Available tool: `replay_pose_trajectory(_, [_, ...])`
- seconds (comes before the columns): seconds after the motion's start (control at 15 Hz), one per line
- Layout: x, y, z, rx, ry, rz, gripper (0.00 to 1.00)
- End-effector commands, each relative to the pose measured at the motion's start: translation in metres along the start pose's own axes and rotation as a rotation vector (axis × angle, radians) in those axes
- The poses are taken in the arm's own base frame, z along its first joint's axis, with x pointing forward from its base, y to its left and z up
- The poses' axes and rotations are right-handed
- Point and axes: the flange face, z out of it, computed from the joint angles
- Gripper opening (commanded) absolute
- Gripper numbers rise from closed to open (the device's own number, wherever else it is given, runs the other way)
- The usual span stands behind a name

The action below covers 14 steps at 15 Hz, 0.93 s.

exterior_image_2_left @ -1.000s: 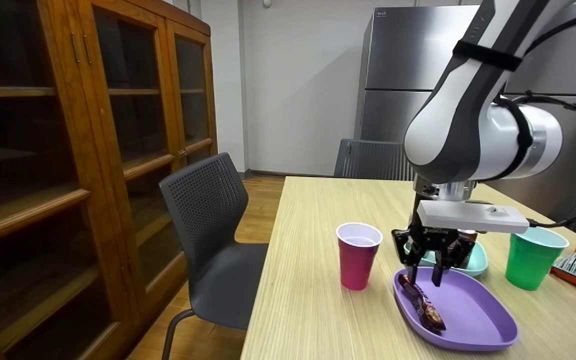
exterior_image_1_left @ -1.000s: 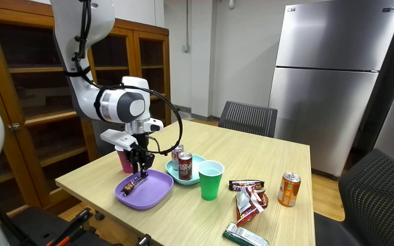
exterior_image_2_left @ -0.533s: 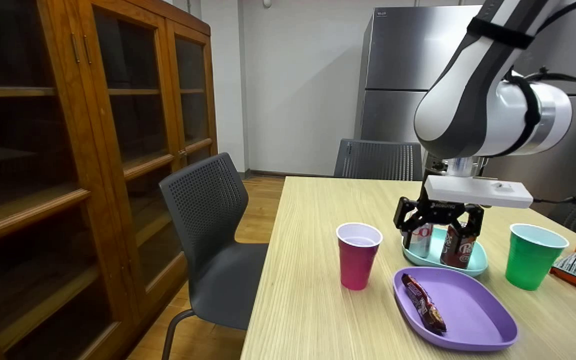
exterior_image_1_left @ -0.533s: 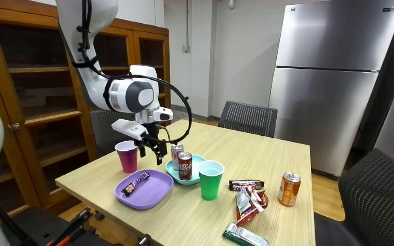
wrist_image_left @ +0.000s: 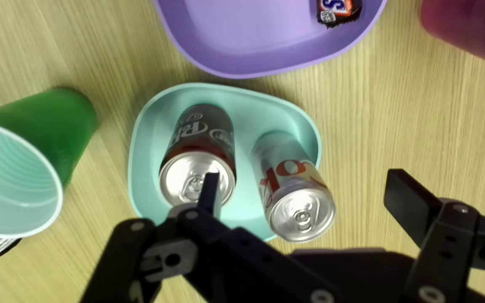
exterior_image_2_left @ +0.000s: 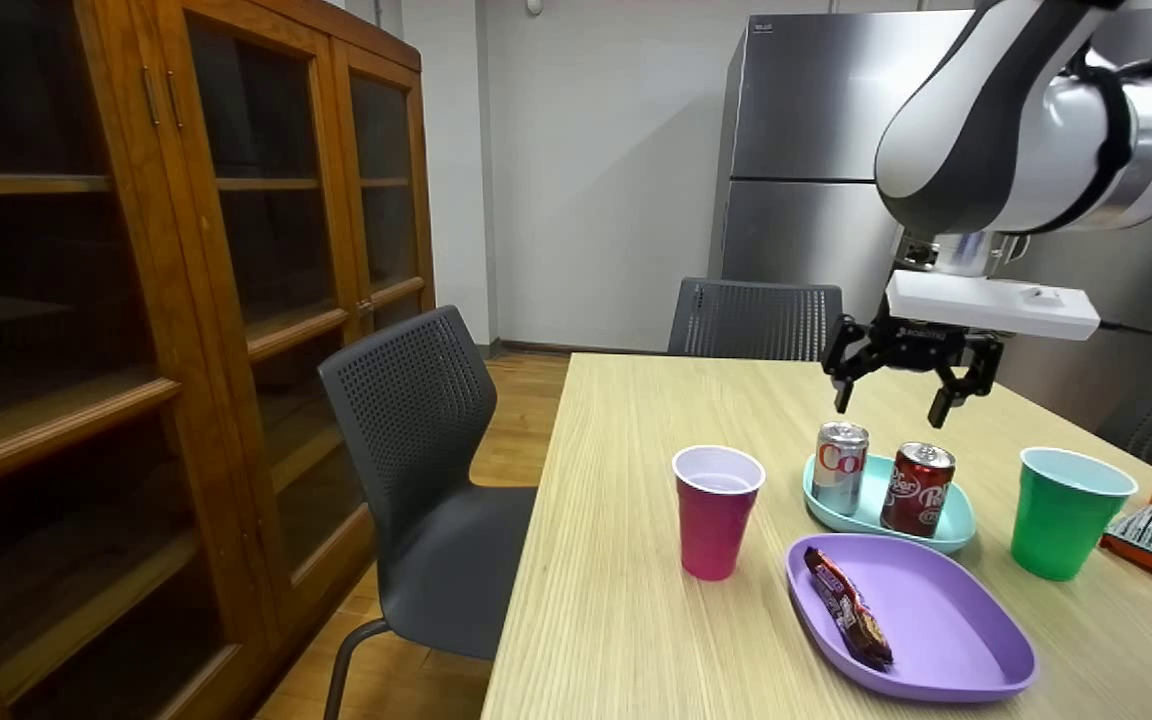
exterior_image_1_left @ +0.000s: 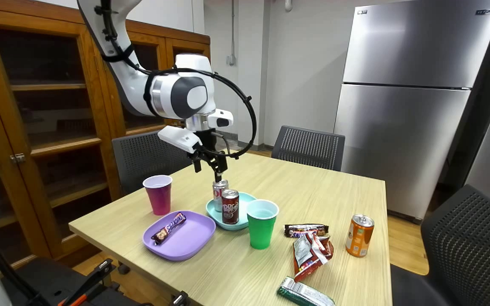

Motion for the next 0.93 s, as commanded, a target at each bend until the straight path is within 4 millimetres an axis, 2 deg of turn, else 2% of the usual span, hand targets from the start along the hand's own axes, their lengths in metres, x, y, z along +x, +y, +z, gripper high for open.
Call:
replay_pose_trajectory(0.0, [0.016,0.024,-0.028,-0.032,0.035,0.042,1.0])
replay_pose_trajectory(0.6, [0.067,0.117,-0.057,-0.074,0.125,0.293,1.0])
replay_pose_trajectory(0.87, [0.081,0.152,-0.061,-0.087,0.135,0.4,1.0])
